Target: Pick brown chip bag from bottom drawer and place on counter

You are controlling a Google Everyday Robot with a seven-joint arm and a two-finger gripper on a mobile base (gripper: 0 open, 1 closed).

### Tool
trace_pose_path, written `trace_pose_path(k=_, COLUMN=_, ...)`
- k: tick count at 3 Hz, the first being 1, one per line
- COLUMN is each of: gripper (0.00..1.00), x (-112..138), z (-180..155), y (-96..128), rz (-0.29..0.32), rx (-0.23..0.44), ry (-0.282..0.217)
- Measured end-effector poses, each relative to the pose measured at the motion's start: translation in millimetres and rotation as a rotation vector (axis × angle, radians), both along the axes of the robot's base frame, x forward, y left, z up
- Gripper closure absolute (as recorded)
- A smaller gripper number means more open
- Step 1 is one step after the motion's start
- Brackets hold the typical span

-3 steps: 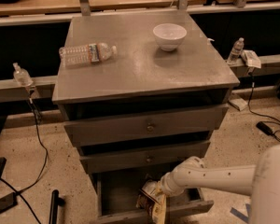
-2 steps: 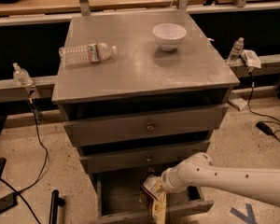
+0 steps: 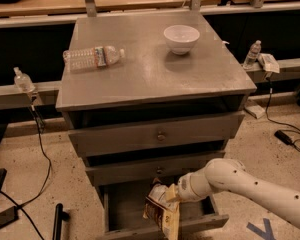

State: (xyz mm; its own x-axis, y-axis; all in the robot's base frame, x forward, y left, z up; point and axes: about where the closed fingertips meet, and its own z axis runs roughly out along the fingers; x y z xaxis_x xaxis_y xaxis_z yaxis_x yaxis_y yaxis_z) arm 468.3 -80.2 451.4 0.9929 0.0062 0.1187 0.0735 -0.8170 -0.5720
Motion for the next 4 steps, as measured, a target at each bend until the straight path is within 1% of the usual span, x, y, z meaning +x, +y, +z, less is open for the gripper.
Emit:
trace_pose_path(k=1, gripper=1.00, x=-0.2, z=-5.0, y=0.6, rz=0.012, rx=-0.009, ry=-0.007)
trace_pose_path(k=2, gripper=1.00, x=2.9, z=-2.7, y=-2.9, rz=-0.007, rx=0.063, ry=0.038)
trace_pose_path(k=3, gripper=1.00, x=4.6, z=23.2, y=-20.5, rz=0.031, rx=0.180, ry=0.047)
trace_pose_path(k=4, gripper=1.00, x=6.2, z=81.0, y=-47.9, rz=0.070, rx=0.233, ry=0.003)
